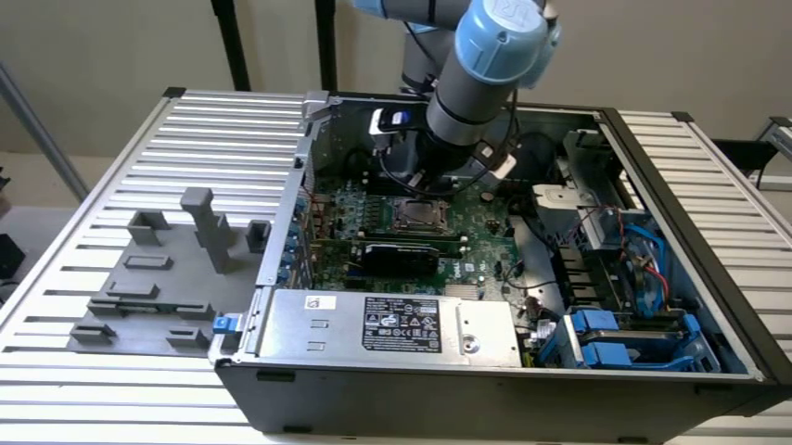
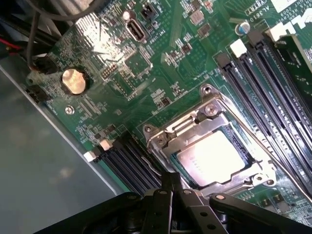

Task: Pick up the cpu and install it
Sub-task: 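Install the first cpu locking lever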

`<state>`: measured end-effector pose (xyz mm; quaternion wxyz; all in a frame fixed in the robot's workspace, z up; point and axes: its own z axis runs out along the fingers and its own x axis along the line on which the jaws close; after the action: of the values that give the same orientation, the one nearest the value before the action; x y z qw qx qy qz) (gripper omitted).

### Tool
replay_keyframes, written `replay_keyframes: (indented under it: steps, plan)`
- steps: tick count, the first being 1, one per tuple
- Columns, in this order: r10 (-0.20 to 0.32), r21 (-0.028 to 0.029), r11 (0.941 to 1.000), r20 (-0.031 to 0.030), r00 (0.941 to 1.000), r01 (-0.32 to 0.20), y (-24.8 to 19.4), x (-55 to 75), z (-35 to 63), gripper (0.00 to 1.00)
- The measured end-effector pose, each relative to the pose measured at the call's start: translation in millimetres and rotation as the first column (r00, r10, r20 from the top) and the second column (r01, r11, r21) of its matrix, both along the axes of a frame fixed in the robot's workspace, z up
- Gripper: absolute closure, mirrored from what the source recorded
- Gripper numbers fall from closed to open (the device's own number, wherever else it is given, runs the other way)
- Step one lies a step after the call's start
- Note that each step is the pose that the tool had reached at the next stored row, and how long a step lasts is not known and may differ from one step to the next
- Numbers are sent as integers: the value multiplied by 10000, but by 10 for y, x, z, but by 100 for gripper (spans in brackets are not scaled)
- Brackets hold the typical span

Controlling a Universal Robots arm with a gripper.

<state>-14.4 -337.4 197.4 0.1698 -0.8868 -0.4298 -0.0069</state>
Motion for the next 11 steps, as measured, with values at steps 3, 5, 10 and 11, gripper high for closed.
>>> replay_keyframes:
  steps: [3, 5, 10, 11]
  plan:
    - [-1, 2, 10000, 0, 10000, 1, 16, -32, 20, 89]
    - [-1, 0, 10000, 0, 10000, 1, 39, -33, 29, 89]
    - [-1, 0, 10000, 0, 10000, 1, 65, -33, 36, 89]
    - [0, 0, 10000, 0, 10000, 0, 70, -33, 36, 89]
